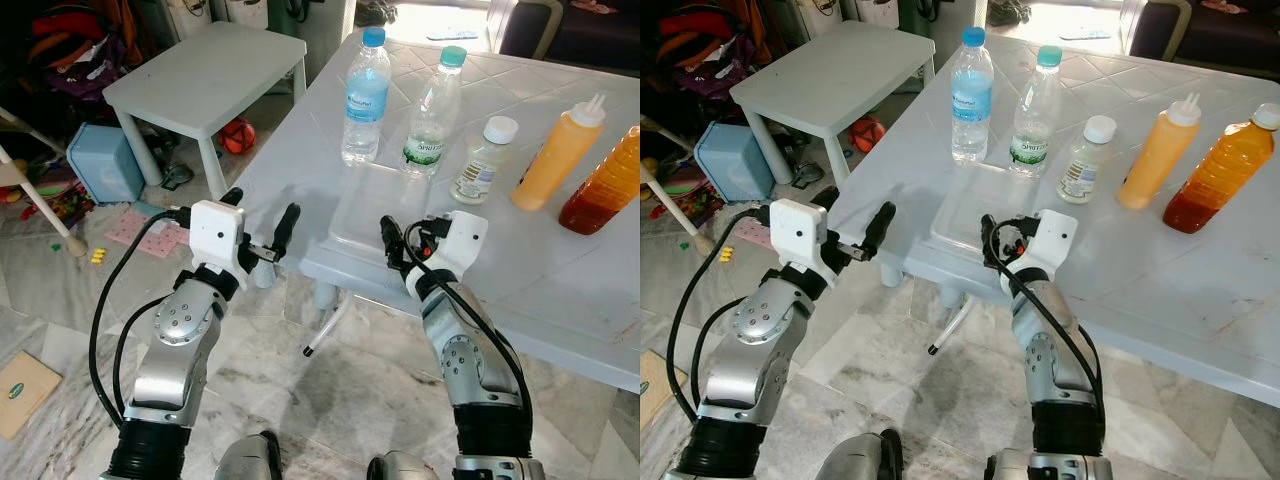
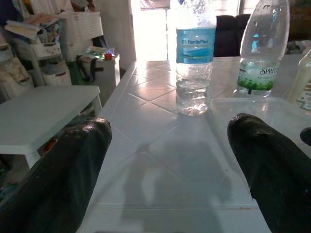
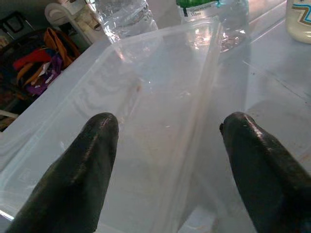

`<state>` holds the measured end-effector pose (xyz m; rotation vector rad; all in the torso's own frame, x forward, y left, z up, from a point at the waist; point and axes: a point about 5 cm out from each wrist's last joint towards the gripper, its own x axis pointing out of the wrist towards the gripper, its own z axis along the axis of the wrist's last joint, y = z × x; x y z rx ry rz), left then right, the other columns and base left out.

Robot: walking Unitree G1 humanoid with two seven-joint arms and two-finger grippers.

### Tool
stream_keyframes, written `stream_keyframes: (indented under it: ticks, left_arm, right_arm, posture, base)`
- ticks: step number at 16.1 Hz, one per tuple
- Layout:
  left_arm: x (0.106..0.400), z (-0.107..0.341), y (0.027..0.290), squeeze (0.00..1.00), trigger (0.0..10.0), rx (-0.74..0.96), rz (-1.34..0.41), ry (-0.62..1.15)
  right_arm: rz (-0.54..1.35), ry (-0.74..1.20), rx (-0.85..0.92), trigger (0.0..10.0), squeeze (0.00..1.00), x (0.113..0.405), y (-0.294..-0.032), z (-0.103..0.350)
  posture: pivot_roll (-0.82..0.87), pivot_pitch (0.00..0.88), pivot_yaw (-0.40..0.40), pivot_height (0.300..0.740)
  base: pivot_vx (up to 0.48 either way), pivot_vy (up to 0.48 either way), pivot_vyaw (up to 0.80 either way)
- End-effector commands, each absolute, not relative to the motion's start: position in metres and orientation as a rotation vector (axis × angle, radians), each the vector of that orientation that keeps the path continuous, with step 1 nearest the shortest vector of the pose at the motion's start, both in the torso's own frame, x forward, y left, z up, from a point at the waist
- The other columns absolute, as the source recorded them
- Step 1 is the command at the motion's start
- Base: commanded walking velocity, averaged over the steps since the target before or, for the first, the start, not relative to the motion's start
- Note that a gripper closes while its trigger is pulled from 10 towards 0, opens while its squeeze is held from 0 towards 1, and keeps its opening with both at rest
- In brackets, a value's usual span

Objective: Restocking fridge

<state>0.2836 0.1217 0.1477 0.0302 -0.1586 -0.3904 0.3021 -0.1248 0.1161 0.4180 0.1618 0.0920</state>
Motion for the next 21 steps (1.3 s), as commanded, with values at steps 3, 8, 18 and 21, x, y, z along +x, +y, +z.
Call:
stream_keyframes:
  ticks: [3, 8, 18, 21]
  left_arm:
    - [0.281, 0.148, 0.12, 0.0, 10.0, 0.031, -0.412, -0.141]
    - [0.27, 0.132, 0.121, 0.0, 10.0, 0.016, -0.534, -0.03]
    - [0.266, 0.123, 0.124, 0.0, 10.0, 0.01, -0.613, 0.041]
    - [0.264, 0.122, 0.12, 0.0, 10.0, 0.02, -0.639, 0.035]
  right_arm:
    - [0.061, 0.166, 0.501, 0.0, 0.0, 0.307, -0.122, 0.119]
    - [-0.038, 0.209, 0.563, 0.0, 0.0, 0.309, -0.135, 0.111]
    - [-0.108, 0.201, 0.575, 0.0, 0.0, 0.313, -0.146, 0.113]
    - [-0.116, 0.185, 0.595, 0.0, 0.0, 0.313, -0.146, 0.121]
  posture:
    - [-0.02, 0.098, 0.043, 0.74]
    - [-0.01, 0.101, 0.041, 0.74]
    - [-0.02, 0.097, 0.038, 0.74]
    - [-0.02, 0.093, 0.039, 0.74]
  base:
    - [0.0, 0.0, 0.0]
    - [0.0, 0.0, 0.0]
    - [0.0, 0.0, 0.0]
    - [0.0, 0.0, 0.0]
